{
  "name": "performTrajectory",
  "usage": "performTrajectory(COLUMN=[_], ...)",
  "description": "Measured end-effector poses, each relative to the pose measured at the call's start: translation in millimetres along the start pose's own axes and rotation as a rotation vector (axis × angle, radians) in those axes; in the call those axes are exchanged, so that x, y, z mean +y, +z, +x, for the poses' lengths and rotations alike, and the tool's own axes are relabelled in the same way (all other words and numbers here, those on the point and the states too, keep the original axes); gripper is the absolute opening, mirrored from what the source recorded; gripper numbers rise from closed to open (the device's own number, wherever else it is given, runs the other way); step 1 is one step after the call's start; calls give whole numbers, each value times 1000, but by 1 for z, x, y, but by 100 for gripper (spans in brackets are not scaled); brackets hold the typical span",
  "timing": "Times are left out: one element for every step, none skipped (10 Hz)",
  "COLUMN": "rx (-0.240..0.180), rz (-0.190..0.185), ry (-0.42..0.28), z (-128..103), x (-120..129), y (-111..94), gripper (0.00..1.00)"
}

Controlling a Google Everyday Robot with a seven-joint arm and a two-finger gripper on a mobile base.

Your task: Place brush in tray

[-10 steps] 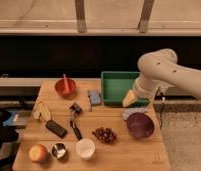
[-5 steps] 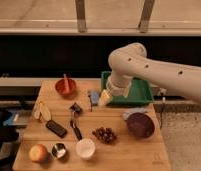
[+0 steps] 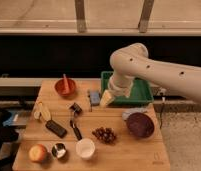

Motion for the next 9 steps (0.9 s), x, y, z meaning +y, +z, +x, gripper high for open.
performTrajectory(rx=[21,44,66,84,98,107,106,95,76], rz=[-9,-8,-6,-8,-11,-23,-31,-44,-74], ry=[4,4,-4,-21,-44,-76,-96,-115,-149], z=[-2,-4,-10,-19,-31,-45,-54,-63,-74], x=[4,10,20,35,54,77,89,102,121], y=[11,26,44,64,80,94,102,110,119], gripper=[80,80,80,80,80,80,80,80,80])
